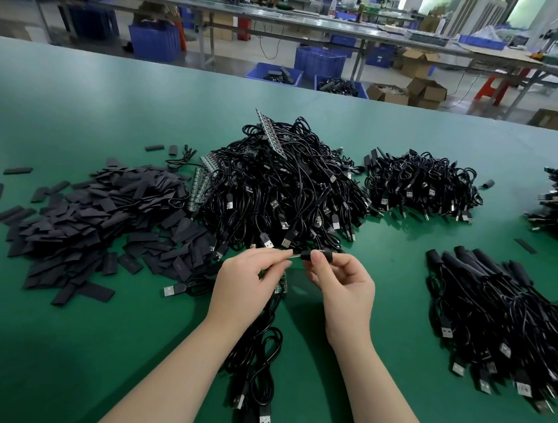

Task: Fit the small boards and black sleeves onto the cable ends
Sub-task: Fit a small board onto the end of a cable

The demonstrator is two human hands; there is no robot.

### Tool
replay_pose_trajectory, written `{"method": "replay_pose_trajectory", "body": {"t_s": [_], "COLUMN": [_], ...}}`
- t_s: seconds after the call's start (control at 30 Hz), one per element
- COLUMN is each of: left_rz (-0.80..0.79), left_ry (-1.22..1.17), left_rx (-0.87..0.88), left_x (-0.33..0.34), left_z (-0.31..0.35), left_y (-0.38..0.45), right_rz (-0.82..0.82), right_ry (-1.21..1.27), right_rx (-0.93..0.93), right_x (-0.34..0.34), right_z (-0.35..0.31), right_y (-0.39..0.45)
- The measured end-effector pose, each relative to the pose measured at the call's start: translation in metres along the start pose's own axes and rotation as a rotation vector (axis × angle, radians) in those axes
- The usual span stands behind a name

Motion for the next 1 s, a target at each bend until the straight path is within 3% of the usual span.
{"method": "replay_pose_trajectory", "body": {"t_s": [1.0], "left_rz": [-0.042], "left_ry": [-0.087], "left_rx": [-0.018], "left_x": [0.005], "left_z": [-0.007], "left_y": [-0.002], "right_rz": [-0.13], "right_ry": [-0.071], "right_rx": [0.054], "right_x": [0.01], "right_z": [0.005], "right_y": [0.004]}}
Point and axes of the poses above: each hand's wrist, its own y-axis towards the middle knuckle, its own x-axis out of the palm, z = x × y, the point moved 10 cm from there along y, towards the middle knuckle, and after that the axes turned 15 degrees about -z, right-handed, at the moved point
